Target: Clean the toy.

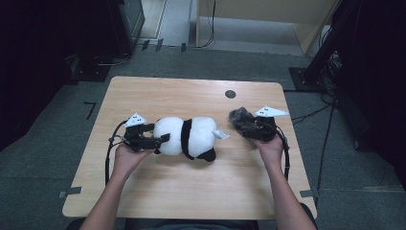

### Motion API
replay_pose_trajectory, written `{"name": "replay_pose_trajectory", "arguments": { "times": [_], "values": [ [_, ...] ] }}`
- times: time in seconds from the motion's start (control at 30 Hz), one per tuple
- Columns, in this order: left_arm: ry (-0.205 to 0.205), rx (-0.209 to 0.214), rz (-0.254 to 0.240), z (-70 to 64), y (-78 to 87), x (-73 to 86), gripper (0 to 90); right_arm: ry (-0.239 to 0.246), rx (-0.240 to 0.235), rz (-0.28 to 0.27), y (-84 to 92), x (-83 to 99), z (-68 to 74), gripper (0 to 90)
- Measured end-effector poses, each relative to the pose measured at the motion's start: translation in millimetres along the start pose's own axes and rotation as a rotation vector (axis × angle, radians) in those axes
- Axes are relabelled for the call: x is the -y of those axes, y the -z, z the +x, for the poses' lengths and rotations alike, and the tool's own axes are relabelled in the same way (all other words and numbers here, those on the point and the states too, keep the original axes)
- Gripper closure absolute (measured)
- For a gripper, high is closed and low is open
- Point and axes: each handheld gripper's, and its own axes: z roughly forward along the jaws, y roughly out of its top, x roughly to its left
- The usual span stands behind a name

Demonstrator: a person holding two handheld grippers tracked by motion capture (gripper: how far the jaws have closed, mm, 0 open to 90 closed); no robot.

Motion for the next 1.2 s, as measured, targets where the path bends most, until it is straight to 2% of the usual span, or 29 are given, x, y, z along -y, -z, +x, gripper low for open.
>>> {"name": "replay_pose_trajectory", "arguments": {
  "times": [0.13, 0.23, 0.33, 0.47, 0.57, 0.7, 1.07, 1.2],
  "values": [
    [-0.011, -0.005, -0.037, 0.3, -1.4, 6.4, 12.4, -0.028, 0.031, 0.008, -2.9, 5.5, -13.7, 41.5],
    [0.029, -0.001, -0.016, 1.6, -1.7, 6.7, 12.3, -0.034, 0.068, 0.008, -3.0, 8.9, -22.6, 41.9],
    [0.048, 0.008, -0.002, 1.2, -1.5, 6.5, 13.3, -0.039, 0.113, 0.003, -1.9, 13.5, -32.7, 42.7],
    [0.076, 0.032, 0.004, 2.8, -1.6, 7.7, 16.1, -0.069, 0.146, -0.01, -1.4, 21.0, -43.6, 43.3],
    [0.073, 0.035, 0.006, 2.6, -1.2, 7.8, 18.9, -0.088, 0.152, -0.019, -3.1, 27.3, -48.6, 43.7],
    [0.066, 0.032, 0.01, 1.9, -0.9, 7.9, 20.5, -0.074, 0.188, 0.0, -7.4, 32.4, -52.0, 46.0],
    [0.063, 0.03, 0.01, 1.7, -0.7, 8.3, 20.7, -0.091, 0.197, 0.037, -21.2, 48.0, -53.7, 53.8],
    [0.063, 0.029, 0.011, 1.1, -0.5, 8.5, 20.8, -0.103, 0.18, 0.046, -27.4, 52.5, -53.6, 61.8]
  ]
}}
